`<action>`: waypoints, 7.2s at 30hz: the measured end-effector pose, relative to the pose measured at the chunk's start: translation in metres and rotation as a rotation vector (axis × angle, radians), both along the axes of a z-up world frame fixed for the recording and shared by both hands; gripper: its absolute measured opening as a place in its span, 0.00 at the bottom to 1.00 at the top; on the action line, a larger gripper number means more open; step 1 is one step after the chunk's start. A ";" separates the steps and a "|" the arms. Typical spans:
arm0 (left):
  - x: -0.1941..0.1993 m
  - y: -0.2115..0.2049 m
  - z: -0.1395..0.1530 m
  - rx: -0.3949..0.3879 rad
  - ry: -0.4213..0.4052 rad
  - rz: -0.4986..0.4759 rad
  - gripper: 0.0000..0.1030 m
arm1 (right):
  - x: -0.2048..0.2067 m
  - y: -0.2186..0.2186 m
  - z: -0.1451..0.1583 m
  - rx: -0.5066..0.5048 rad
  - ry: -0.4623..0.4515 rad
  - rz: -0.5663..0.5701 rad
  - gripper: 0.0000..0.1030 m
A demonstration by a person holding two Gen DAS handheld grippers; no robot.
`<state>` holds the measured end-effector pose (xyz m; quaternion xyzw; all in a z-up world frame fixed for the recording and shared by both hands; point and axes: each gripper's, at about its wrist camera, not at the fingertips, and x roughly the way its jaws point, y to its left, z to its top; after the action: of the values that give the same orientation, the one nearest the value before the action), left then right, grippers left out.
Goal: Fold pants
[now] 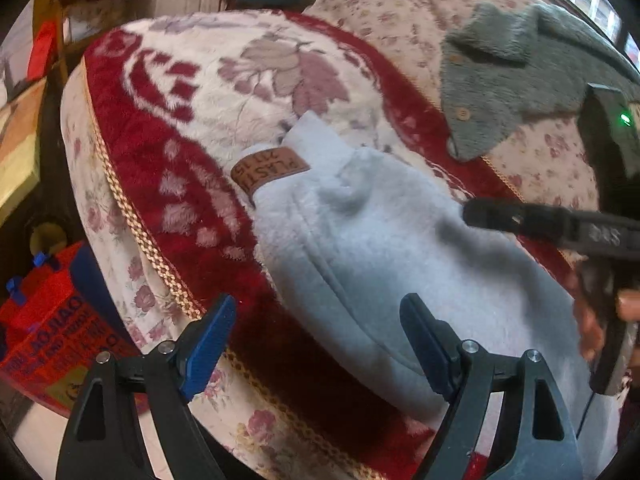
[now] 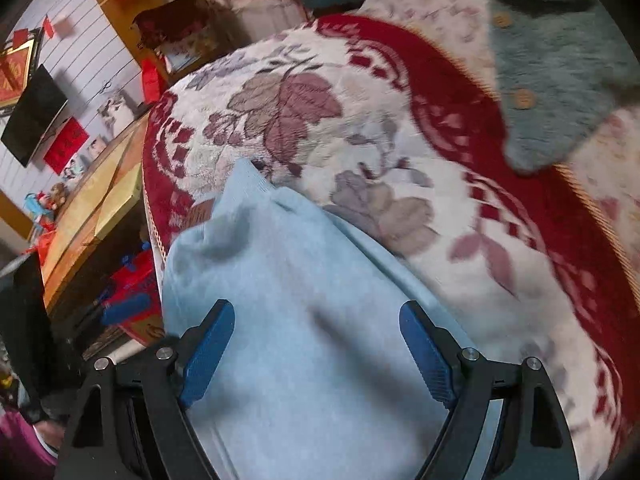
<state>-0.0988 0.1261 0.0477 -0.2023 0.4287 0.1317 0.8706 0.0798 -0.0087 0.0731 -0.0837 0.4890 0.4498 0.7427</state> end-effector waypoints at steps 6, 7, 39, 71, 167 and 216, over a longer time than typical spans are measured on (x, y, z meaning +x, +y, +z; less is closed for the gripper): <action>0.018 0.011 -0.026 -0.034 0.057 0.016 0.81 | 0.025 0.050 -0.022 -0.071 0.011 0.112 0.86; 0.021 0.013 -0.030 -0.052 0.063 0.015 0.81 | 0.027 0.056 -0.025 -0.089 -0.004 0.132 0.87; -0.019 -0.095 0.074 0.162 -0.371 -0.256 0.20 | -0.027 -0.018 0.096 0.036 -0.272 0.369 0.34; -0.076 -0.234 0.061 0.087 -0.318 -0.557 0.90 | -0.095 -0.328 0.078 0.190 -0.073 -0.355 0.69; -0.022 -0.160 0.023 -0.008 -0.085 -0.491 0.90 | -0.162 -0.245 0.042 0.136 -0.050 -0.231 0.16; 0.025 -0.499 0.034 -0.064 -0.062 -1.217 0.96 | -0.341 -0.562 -0.083 0.592 0.303 -1.008 0.93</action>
<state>-0.0738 -0.3729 0.0822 0.0492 0.4457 -0.4083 0.7951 -0.2610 -0.5705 -0.0095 0.4338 0.4227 0.1661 0.7782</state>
